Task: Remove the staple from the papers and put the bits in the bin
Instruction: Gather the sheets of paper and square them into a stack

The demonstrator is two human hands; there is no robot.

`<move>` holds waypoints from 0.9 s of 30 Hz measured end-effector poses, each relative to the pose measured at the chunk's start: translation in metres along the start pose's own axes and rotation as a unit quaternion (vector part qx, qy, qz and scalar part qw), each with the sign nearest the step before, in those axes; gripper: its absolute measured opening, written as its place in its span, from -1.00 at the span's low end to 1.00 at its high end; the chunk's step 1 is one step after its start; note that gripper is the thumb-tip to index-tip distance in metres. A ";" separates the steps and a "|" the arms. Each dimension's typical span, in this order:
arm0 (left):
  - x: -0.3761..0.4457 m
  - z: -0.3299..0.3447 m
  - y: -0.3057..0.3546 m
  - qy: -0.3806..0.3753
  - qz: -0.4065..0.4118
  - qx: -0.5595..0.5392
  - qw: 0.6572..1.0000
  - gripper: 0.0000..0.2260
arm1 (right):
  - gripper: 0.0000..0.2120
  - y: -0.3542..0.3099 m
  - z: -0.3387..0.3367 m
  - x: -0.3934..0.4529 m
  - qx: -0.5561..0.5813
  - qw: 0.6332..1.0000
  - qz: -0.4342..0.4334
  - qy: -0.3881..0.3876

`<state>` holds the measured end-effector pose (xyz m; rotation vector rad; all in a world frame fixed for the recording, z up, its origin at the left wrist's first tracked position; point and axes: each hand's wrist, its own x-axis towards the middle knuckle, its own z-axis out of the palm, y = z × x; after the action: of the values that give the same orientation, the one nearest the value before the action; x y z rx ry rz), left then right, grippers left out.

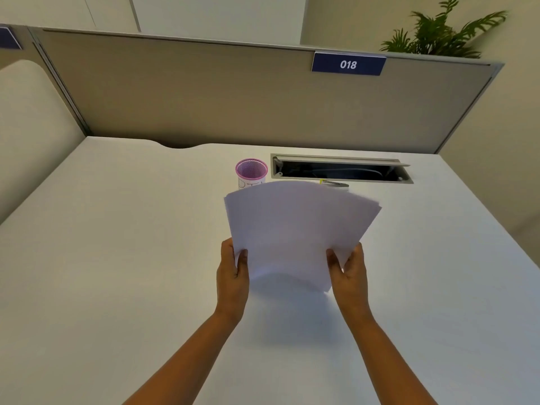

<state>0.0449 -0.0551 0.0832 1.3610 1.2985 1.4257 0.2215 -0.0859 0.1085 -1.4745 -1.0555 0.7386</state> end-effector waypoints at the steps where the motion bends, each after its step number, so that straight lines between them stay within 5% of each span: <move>1: -0.003 -0.001 -0.003 -0.006 -0.004 0.006 1.000 -0.82 | -0.59 0.002 0.000 -0.001 0.005 1.000 0.007 -0.004; 27: 0.018 -0.001 0.063 0.066 0.061 -0.027 0.996 -0.87 | -0.61 -0.033 -0.008 0.002 0.079 0.995 -0.052 0.030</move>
<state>0.0487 -0.0500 0.1488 1.3483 1.2689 1.6457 0.2229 -0.0880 0.1423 -1.2896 -0.9979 0.6823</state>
